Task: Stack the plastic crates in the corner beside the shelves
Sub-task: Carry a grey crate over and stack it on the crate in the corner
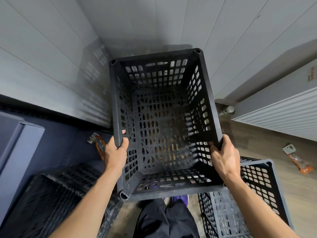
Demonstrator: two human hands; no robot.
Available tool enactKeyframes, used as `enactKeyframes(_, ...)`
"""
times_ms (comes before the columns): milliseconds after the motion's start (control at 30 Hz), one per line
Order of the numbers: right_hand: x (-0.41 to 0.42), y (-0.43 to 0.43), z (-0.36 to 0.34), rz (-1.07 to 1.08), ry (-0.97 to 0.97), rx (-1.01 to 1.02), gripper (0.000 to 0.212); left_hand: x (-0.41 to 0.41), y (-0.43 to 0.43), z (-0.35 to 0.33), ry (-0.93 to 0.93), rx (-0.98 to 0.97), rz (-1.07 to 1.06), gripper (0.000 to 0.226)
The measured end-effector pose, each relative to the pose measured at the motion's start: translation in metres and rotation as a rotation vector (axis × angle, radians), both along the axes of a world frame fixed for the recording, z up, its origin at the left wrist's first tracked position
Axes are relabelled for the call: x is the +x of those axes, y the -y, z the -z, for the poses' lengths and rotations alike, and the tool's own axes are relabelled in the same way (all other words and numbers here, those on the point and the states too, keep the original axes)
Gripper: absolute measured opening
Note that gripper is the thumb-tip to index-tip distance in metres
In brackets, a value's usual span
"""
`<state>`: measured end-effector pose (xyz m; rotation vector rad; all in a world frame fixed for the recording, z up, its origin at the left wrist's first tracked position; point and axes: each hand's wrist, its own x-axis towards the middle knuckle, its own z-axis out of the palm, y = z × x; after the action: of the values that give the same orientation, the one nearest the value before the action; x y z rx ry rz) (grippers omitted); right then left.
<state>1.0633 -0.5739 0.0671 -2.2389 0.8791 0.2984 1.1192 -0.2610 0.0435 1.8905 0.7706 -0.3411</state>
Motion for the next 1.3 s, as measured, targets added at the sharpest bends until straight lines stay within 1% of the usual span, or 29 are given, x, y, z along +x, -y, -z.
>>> enactKeyframes(133,-0.002,0.0,0.004,0.019,-0.001,0.003,0.019,0.008,0.0,0.0,-0.05,-0.044,0.034,0.026)
enactKeyframes(233,-0.007,0.001,0.001,0.003,-0.031,0.02,0.018,-0.002,-0.001,0.001,-0.045,-0.026,0.046,0.024)
enactKeyframes(500,-0.013,0.001,0.002,-0.001,-0.041,0.044,0.018,-0.005,-0.004,0.002,-0.06,0.001,0.038,0.029)
enactKeyframes(633,-0.016,0.001,0.004,-0.001,-0.045,0.06,0.015,-0.005,-0.008,0.004,-0.067,0.005,0.04,0.025)
enactKeyframes(800,-0.022,-0.003,0.009,-0.031,-0.016,0.038,0.017,-0.007,-0.007,0.004,-0.06,0.111,0.07,0.017)
enactKeyframes(867,-0.021,-0.004,0.01,-0.034,0.002,0.017,0.017,-0.008,-0.004,0.003,-0.059,0.15,0.088,0.023)
enactKeyframes(967,-0.018,-0.007,0.011,-0.024,0.015,0.014,0.019,-0.007,-0.002,0.003,-0.111,0.184,0.104,0.048)
enactKeyframes(1000,-0.018,-0.008,0.011,-0.023,0.014,0.016,0.019,-0.007,-0.002,0.004,-0.125,0.203,0.11,0.052)
enactKeyframes(1200,-0.017,-0.004,0.011,-0.08,0.029,0.034,0.02,-0.004,0.003,0.002,-0.125,0.315,0.125,0.06)
enactKeyframes(1300,-0.019,-0.001,0.012,-0.095,0.038,0.054,0.018,-0.004,0.0,0.003,-0.129,0.293,0.127,0.061)
